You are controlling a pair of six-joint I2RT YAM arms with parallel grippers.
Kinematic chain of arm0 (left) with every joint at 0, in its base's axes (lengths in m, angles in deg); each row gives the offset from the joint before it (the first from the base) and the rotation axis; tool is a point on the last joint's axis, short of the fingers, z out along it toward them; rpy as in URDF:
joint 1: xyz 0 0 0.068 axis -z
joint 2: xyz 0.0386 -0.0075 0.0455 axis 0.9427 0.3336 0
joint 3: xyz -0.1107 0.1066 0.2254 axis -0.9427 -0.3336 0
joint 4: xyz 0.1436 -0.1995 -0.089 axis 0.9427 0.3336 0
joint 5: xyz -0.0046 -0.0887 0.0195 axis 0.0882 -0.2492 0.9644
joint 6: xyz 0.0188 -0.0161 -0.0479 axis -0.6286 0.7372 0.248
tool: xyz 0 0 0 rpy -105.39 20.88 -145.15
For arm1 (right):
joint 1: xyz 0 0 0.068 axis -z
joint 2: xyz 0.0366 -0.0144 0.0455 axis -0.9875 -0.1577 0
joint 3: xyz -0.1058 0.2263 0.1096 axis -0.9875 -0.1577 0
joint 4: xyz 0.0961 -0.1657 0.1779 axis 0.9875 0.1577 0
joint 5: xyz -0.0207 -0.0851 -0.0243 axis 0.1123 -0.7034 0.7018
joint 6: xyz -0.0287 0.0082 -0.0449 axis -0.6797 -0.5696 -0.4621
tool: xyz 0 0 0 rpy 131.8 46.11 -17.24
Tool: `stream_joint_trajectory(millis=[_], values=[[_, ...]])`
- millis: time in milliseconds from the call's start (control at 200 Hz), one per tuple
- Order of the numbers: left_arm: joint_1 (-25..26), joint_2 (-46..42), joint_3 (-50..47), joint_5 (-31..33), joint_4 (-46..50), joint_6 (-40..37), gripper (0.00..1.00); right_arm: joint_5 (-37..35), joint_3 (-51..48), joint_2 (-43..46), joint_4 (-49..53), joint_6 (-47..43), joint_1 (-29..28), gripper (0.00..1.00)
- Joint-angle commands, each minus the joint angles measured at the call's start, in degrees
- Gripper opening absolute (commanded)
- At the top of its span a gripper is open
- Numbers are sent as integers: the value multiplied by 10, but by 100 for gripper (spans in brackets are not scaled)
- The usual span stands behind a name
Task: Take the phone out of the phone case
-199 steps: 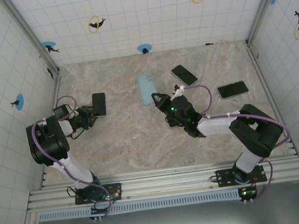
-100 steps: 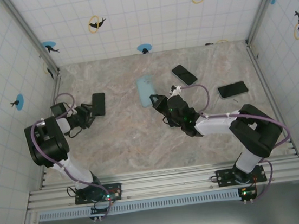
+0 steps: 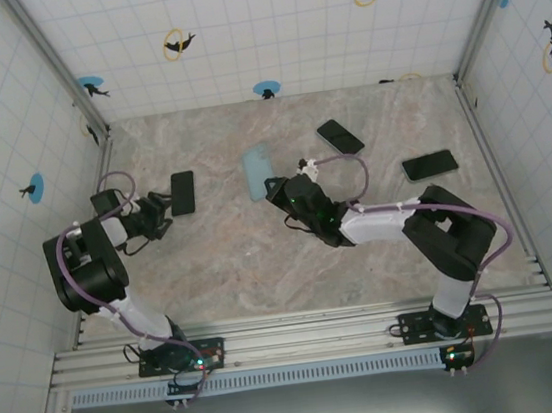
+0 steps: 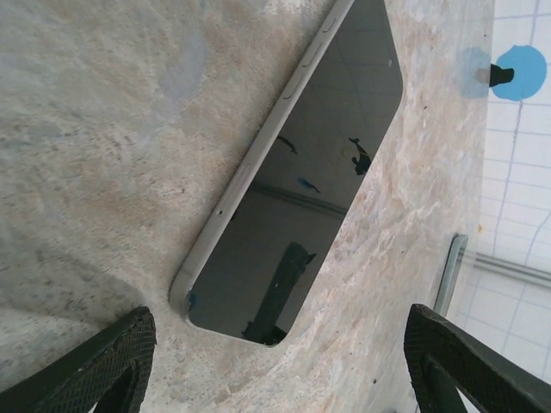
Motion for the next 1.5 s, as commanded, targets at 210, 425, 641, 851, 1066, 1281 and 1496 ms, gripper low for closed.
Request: stream_joint_trajectory(millis=[210, 425, 641, 851, 1066, 1281, 1496], values=[[-5, -77, -49, 33, 76, -14, 80, -40, 131, -107, 67, -1, -23, 8], [-6, -158, -88, 29, 89, -4, 83, -40, 210, -183, 79, -8, -30, 9], [-6, -218, -97, 41, 120, -3, 87, -42, 295, -267, 91, 18, -37, 10], [-3, -257, -99, 40, 127, 11, 87, -37, 377, -342, 116, 49, -42, 13], [13, -272, -96, 40, 120, 29, 87, -31, 448, -397, 144, 73, -45, 14], [23, -271, -85, 36, 120, 34, 88, -17, 500, -431, 166, 69, -47, 17], [27, -266, -84, 32, 114, 34, 87, 5, 502, -429, 166, 31, -44, 20]])
